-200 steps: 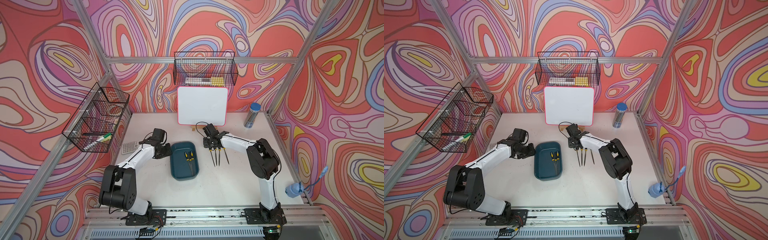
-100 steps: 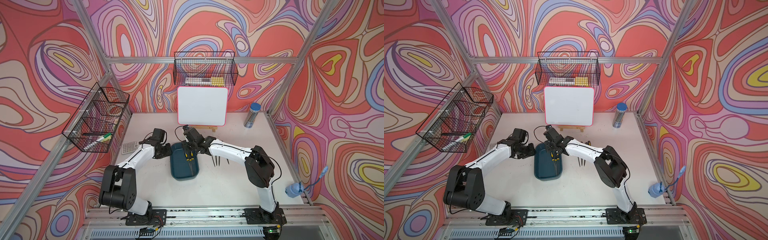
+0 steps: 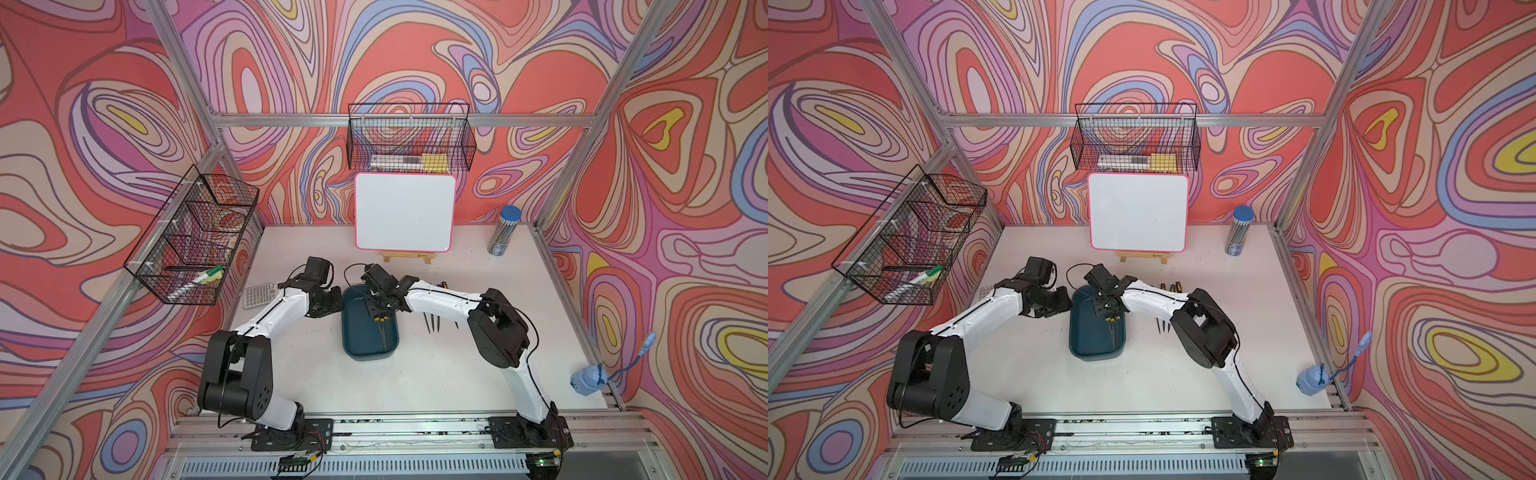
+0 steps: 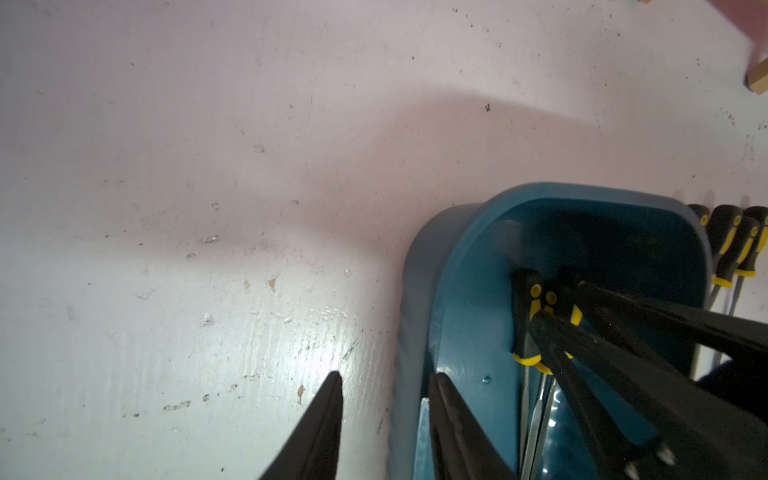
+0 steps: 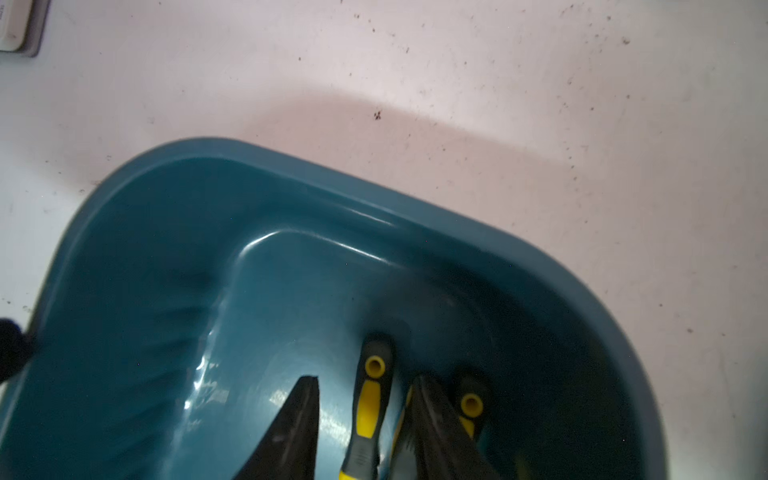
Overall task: Take the file tool out of the storage box
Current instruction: Pick up the file tool from the storage box.
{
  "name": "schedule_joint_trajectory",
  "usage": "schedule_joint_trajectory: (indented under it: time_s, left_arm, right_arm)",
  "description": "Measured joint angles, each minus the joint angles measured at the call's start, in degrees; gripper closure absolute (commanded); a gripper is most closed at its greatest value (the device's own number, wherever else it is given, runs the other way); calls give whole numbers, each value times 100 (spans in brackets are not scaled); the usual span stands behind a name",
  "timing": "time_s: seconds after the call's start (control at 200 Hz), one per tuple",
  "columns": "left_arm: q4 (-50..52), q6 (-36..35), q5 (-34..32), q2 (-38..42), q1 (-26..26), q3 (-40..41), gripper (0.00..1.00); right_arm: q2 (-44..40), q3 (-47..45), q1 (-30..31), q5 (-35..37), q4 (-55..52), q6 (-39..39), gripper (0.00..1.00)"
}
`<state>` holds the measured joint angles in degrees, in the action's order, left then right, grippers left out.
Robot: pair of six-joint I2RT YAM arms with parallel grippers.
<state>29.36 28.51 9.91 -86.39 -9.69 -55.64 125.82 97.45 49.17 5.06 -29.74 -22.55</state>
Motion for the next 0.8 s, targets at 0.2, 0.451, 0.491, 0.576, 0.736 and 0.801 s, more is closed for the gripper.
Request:
schedule_joint_trajectory:
  time_s: [0.2,0.451,0.491,0.576,0.736,0.801]
  left_arm:
    - [0,0,0,0,0,0,61]
    - [0,0,0,0,0,0,61]
    - [0,0,0,0,0,0,61]
    - [0,-2,-2,0,0,0,61]
    - [0,-2,-2,0,0,0,61]
    - [0,-2,-2,0,0,0,61]
  right_arm:
    - [153,284,0,0,-254,28,61]
    - [463,549,28,-17,-444,87,61]
    - [485,579,35,-17,-468,90,61]
    - [492,586,44,-15,-507,90,61]
    - [538,686,48,-17,-612,111,69]
    - [579,752,48,-20,-643,129,72]
